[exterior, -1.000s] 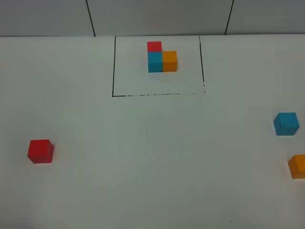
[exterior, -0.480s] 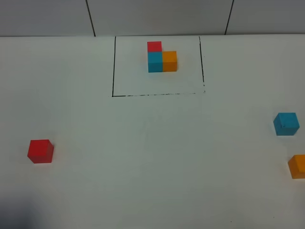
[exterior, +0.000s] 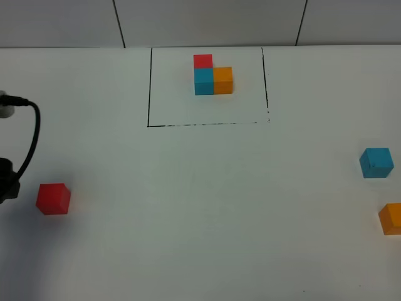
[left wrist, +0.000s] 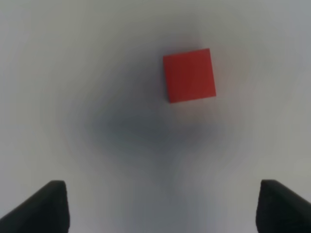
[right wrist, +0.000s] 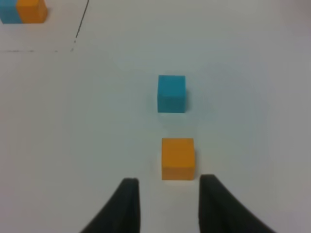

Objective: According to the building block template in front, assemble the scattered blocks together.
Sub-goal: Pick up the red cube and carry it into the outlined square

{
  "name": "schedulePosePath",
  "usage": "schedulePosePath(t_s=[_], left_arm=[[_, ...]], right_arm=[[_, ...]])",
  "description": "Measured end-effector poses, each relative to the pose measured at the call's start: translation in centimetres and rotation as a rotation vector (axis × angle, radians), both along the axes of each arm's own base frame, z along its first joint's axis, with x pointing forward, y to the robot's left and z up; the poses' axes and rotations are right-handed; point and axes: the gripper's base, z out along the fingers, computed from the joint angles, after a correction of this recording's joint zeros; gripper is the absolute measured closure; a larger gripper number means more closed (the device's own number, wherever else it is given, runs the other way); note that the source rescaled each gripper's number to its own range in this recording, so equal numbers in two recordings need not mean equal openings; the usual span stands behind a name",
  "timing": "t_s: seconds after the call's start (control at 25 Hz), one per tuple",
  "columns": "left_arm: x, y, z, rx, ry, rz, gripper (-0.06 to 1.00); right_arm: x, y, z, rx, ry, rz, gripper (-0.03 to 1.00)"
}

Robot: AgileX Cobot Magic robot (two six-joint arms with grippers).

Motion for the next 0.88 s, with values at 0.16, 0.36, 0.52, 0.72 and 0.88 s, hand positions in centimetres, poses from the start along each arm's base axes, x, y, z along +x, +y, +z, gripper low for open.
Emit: schedulePosePath(t_s=[0.16,0.36,0.52,0.72,0.88], left_arm=[[2.7,-0.2,-3.0,-0.014,0.1,0.009,0.16],[4.2,-0.4,-6.0,-0.024,0.186,0.018,0.16],[4.9,-0.7,-6.6,-0.06,0.167,0.04,0.16],[5.1,-0.8,-6.6,-0.078,0.146,0.036,0.16],[5.3,-0.8,-6.6,-0.077,0.128,0.034,0.13]], right_arm=[[0.0,0.0,0.0,0.0,0.0,0.0,0.97],[0.0,0.0,0.0,0.0,0.0,0.0,0.97],[0.0,0.0,0.0,0.0,0.0,0.0,0.97],[0.0,0.0,0.0,0.0,0.0,0.0,0.97],[0.0,0.0,0.0,0.0,0.0,0.0,0.97]])
